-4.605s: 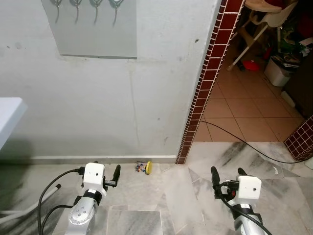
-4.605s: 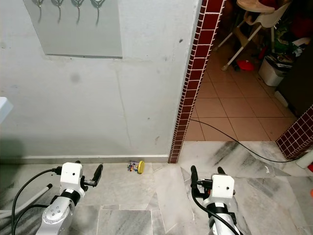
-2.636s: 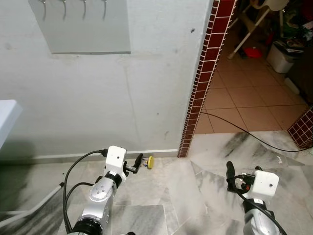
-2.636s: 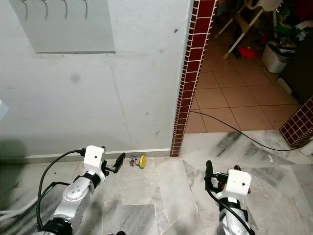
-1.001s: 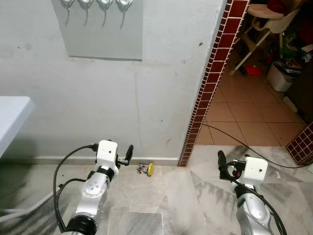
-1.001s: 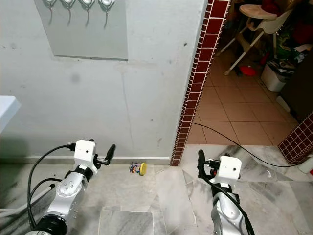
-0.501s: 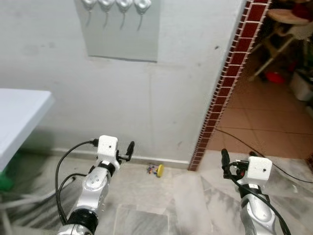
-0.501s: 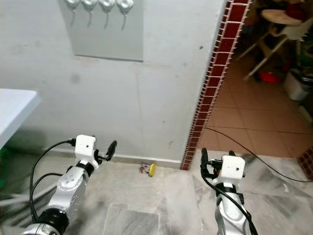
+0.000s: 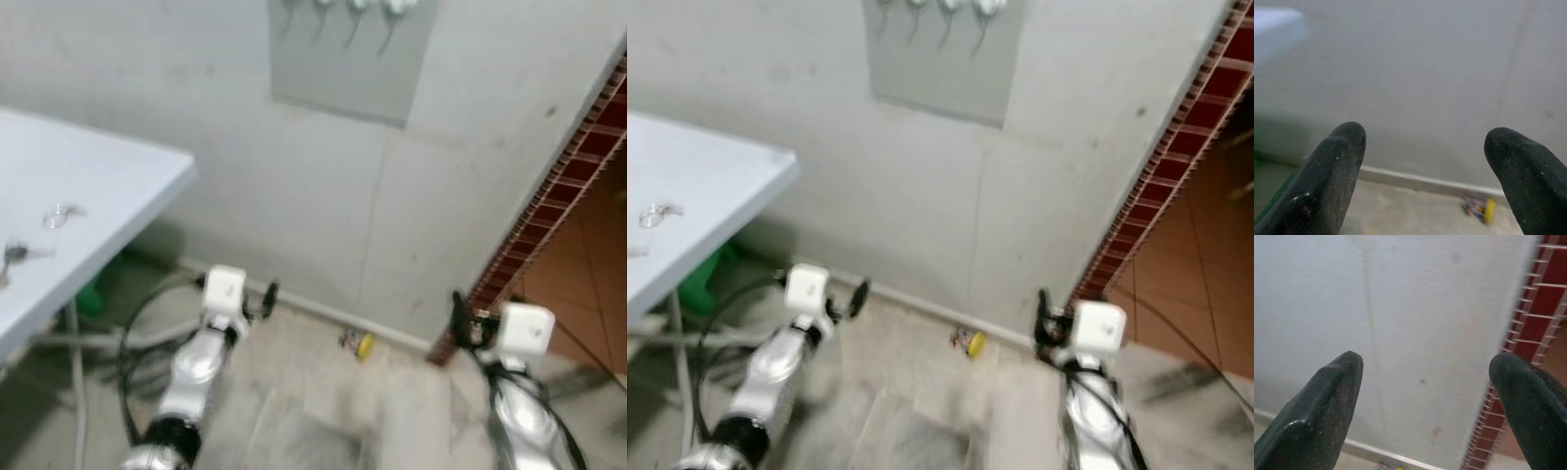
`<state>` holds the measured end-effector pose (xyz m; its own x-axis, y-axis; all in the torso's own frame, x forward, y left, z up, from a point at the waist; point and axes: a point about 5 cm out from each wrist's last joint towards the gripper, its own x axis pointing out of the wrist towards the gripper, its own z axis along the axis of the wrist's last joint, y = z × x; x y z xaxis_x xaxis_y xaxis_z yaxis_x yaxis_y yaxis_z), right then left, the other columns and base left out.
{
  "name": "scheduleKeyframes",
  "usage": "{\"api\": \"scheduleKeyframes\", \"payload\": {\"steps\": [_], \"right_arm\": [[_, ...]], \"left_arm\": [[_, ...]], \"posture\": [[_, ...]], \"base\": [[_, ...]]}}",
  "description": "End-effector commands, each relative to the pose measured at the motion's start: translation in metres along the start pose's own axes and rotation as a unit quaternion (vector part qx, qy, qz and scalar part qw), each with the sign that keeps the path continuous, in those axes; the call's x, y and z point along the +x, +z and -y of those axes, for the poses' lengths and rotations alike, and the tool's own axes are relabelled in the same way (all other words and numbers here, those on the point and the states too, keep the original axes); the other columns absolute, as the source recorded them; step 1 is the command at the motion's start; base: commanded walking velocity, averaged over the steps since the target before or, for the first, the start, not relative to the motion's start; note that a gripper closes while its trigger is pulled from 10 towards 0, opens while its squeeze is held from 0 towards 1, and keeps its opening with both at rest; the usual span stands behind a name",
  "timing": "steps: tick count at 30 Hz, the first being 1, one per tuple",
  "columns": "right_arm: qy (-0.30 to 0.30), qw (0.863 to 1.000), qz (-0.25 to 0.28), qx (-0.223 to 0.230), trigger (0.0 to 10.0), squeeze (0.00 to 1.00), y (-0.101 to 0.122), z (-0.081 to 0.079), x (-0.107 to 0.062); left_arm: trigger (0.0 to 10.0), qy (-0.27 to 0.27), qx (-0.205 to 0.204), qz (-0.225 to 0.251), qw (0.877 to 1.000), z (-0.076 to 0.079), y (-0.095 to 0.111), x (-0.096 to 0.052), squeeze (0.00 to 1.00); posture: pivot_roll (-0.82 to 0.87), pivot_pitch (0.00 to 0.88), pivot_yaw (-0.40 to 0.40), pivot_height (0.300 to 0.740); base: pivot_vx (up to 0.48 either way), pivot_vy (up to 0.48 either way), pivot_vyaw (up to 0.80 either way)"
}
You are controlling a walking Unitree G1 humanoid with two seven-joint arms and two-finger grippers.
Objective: Hang keys on a hook
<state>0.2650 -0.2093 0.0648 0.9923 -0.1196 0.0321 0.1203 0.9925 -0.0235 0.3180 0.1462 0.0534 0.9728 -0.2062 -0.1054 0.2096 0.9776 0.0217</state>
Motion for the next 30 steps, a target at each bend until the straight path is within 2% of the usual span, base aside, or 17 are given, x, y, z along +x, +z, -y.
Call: {"api": "scheduleKeyframes", "payload": {"steps": [1,9,16,24,30], "right_arm": [[-0.006,1.0,-0.004,-0.007,10.0,0.0,0.0001,0.0068,-0.001],[0.004,1.0,-0.005,-0.013,10.0,0.0,0.0018,0.0075,0.0027],[0.016,1.0,-0.009,-0.016,10.0,0.0,0.0015,0.0062,0.0029],[0.027,0.999,-0.014,-0.021,10.0,0.0,0.0004,0.0072,0.003],[0.03,0.999,-0.012,-0.022,10.0,0.0,0.0017,0.0079,0.0039]], "left_arm": [[10.0,-0.001,0.003,-0.003,1.0,0.0045,-0.0021,-0.0006,0.0],[10.0,0.002,0.002,0.003,1.0,0.0047,0.0022,0.0031,0.0],[10.0,-0.01,0.019,0.006,1.0,0.0065,0.0029,0.0028,0.0],[10.0,-0.003,0.015,0.013,1.0,0.0035,0.0043,0.0023,0.0],[10.0,-0.01,0.012,0.02,1.0,0.0069,0.0055,0.0019,0.0]], "posture": [[0.0,0.045,-0.004,0.74],[0.01,0.036,-0.017,0.74],[0.02,0.035,-0.03,0.74],[0.03,0.034,-0.039,0.74],[0.03,0.029,-0.041,0.74]], "base": [[0.0,0.0,0.8],[0.0,0.0,0.8],[0.0,0.0,0.8],[0.0,0.0,0.8],[0.0,0.0,0.8]]}}
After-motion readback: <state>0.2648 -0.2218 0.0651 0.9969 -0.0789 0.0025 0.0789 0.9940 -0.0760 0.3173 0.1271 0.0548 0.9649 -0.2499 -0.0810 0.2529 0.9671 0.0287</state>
